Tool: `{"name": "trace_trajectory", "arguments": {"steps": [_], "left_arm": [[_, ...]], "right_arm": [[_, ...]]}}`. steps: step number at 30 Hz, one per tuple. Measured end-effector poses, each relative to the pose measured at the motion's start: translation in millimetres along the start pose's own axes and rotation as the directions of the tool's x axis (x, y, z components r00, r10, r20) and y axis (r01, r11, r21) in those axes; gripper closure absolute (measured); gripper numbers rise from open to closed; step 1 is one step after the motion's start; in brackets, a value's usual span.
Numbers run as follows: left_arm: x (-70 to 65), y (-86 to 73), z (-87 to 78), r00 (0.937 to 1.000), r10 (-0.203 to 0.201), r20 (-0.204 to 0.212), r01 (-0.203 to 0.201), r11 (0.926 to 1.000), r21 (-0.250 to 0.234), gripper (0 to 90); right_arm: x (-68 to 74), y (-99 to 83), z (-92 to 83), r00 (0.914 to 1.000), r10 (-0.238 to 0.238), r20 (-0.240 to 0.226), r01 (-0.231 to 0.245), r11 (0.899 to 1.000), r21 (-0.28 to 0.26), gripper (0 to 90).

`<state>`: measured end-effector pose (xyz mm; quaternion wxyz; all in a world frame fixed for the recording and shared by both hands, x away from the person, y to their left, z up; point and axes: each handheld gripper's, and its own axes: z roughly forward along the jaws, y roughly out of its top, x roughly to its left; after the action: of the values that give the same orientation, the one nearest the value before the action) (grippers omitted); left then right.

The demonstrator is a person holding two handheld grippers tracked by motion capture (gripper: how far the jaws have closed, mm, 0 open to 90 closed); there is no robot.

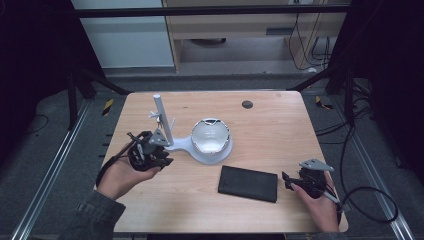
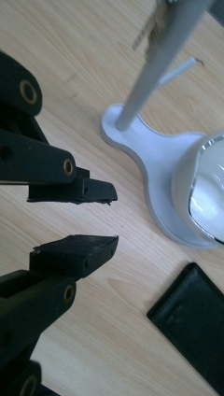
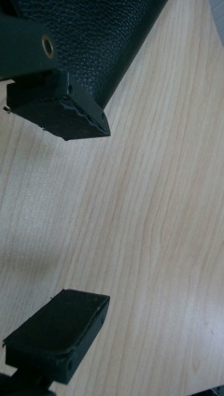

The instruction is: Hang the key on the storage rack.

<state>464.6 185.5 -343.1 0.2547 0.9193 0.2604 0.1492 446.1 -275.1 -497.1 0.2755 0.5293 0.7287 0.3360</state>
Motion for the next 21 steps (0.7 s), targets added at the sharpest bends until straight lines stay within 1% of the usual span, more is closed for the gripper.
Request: {"name": "trace_trajectory", "arguments": {"steps": [2, 3, 6, 7, 9, 10, 15, 19, 21], "left_arm": [[-7.8, 2.3, 8.8, 0.9998, 0.007, 0.02, -0.006, 0.9997, -0.025, 76.6], [-12.7, 3.8, 15.0, 0.9994, 0.017, 0.032, -0.015, 0.9993, -0.035, 78.9], [-22.9, 6.8, 31.0, 0.9968, 0.027, 0.075, -0.023, 0.9983, -0.053, 89.4], [-25.4, 6.9, 35.1, 0.9964, 0.025, 0.081, -0.02, 0.998, -0.06, 90.0], [-31.8, 6.6, 46.6, 0.9951, 0.022, 0.096, -0.016, 0.9977, -0.066, 90.0], [-35.1, 5.8, 53.7, 0.9935, 0.023, 0.111, -0.016, 0.9977, -0.066, 90.0], [-46.4, 2.5, 78.2, 0.9883, 0.026, 0.15, -0.017, 0.9977, -0.065, 90.0], [-56.5, 3.3, 95.6, 0.983, 0.038, 0.18, -0.027, 0.9977, -0.062, 90.0], [-63.8, 4.7, 103.7, 0.9807, 0.056, 0.187, -0.046, 0.9974, -0.055, 90.0]], "right_arm": [[1.1, 0.3, -0.6, 1.0, -0.006, 0.004, 0.006, 1.0, -0.006, 17.9], [2.3, 0.6, -1.1, 1.0, -0.005, 0.004, 0.005, 1.0, -0.009, 18.4], [3.5, 1.0, -2.8, 0.9997, -0.017, 0.015, 0.017, 1.0, -0.017, 19.0], [4.2, 1.2, -3.7, 0.9998, -0.01, 0.017, 0.011, 1.0, -0.021, 19.3], [3.9, 1.4, -4.8, 0.9996, -0.013, 0.023, 0.014, 1.0, -0.027, 19.6], [3.9, 1.4, -4.9, 0.9996, -0.014, 0.026, 0.014, 0.999, -0.029, 19.7], [4.4, 1.6, -4.3, 0.9992, -0.023, 0.031, 0.024, 0.999, -0.029, 19.3], [6.6, 2.4, -3.6, 0.9992, -0.029, 0.028, 0.03, 0.999, -0.03, 18.8], [6.7, 2.7, -3.2, 0.999, -0.034, 0.03, 0.035, 0.999, -0.03, 18.6]]}}
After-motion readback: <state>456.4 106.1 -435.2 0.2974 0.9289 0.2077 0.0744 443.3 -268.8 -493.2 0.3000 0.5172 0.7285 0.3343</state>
